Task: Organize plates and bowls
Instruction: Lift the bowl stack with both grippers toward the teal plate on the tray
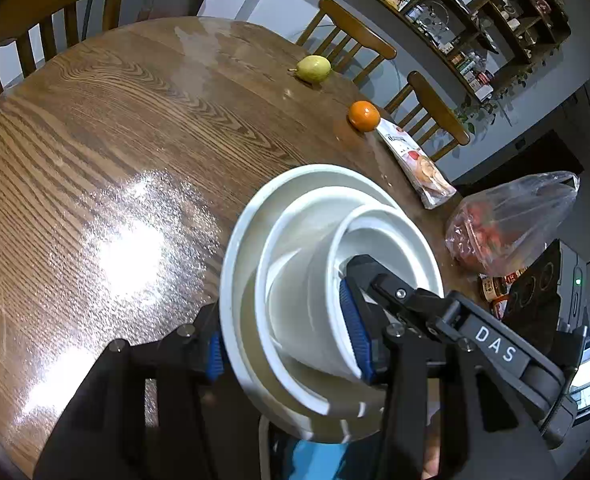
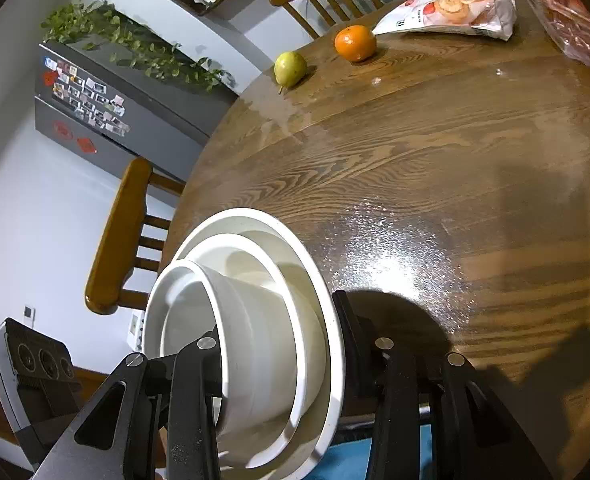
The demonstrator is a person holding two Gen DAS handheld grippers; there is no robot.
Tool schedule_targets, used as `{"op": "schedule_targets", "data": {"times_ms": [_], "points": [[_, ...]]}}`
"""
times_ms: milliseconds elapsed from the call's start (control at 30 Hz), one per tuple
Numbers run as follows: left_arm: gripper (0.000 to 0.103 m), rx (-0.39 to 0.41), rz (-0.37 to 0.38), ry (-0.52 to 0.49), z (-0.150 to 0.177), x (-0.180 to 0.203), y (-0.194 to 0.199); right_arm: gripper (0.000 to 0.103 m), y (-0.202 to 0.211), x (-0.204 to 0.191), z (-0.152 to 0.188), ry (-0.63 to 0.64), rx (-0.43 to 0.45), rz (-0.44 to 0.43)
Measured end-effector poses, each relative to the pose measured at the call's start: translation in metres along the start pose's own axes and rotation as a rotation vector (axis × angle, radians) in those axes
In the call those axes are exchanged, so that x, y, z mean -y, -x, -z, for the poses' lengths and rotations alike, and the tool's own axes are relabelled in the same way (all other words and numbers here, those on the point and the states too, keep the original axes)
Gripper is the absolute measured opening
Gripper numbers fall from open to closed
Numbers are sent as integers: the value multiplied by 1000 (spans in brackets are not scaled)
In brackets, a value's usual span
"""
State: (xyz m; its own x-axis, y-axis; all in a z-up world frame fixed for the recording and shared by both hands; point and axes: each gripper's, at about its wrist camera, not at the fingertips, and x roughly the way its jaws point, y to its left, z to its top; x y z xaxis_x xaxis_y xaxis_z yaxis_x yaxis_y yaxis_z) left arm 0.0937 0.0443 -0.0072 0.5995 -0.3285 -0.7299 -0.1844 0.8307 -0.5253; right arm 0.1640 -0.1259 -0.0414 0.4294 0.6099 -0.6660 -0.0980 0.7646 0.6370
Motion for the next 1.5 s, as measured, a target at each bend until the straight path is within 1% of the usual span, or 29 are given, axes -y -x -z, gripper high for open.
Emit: {"op": "schedule_targets", "data": {"times_ms": [300,467,1000,1500], "points": [[47,-23,8,-12,10,8,-2,41,12,10,8,-30,8,11],[47,-30,19,-23,16,14,1,41,24,13,14,-36,30,19],[47,-35,51,-49,49,25,16,41,59,20,43,-30,70,34],[47,-65,68,-75,73,38,19,41,83,34,63,-48,92,49]]}}
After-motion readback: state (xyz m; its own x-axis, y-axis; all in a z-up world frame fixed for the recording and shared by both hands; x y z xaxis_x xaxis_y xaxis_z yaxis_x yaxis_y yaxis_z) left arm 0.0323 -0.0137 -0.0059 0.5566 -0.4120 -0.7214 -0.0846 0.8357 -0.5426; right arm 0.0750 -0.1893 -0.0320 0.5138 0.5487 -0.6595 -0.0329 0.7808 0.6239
